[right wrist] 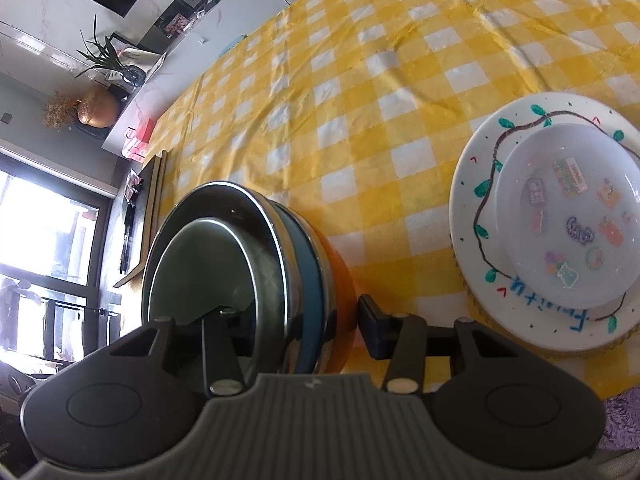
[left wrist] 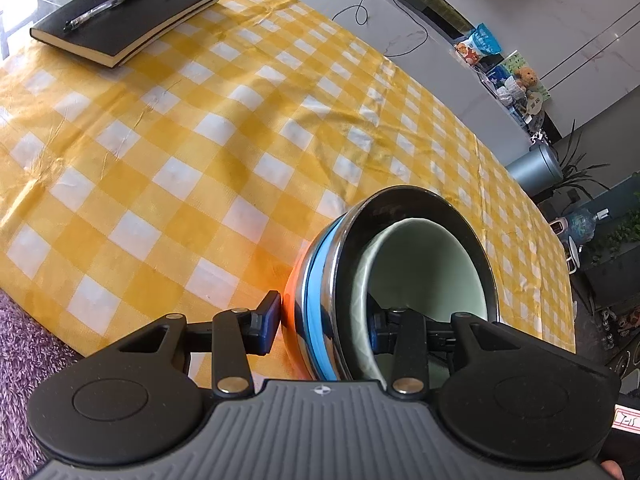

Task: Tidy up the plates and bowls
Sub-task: 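Lift the bowl stack with both grippers and lower it onto the white bowl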

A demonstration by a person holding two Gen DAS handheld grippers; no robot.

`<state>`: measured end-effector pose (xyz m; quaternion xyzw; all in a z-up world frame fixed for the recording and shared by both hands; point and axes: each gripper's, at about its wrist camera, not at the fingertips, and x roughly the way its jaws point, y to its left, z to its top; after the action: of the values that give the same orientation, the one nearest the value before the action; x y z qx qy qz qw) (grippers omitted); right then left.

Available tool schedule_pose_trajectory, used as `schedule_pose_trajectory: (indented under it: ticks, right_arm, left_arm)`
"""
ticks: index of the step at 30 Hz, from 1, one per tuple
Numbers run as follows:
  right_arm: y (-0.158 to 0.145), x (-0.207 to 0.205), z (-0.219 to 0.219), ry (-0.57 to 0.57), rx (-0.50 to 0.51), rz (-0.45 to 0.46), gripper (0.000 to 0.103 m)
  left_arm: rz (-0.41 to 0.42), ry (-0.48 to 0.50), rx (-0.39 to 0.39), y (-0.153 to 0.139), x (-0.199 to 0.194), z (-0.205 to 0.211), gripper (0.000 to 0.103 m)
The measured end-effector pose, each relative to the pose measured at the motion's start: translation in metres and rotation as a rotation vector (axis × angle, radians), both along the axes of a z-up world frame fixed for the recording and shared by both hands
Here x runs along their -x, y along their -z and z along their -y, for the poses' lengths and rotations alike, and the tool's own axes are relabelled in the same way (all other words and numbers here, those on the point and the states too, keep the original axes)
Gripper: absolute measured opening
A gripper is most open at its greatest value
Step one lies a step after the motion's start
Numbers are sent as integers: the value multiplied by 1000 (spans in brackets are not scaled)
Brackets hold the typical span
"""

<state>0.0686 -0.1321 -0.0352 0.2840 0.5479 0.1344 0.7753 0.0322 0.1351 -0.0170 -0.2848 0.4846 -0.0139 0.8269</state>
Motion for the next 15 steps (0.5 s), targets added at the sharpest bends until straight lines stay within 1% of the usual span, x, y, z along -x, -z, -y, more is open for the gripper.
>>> schedule_pose_trajectory:
  ticks: [6, 10, 15]
  right_arm:
    - [-17, 5, 23, 16, -19, 27, 46]
    - [-28, 11, 48, 40, -40, 19, 46]
    - [-41, 18, 87, 89, -45, 40, 46]
  left_arm:
    - [38, 36, -16, -19, 3, 23, 46]
    - [60, 74, -26, -30, 3, 46, 46]
    - [69, 133, -10, -38, -4, 78, 46]
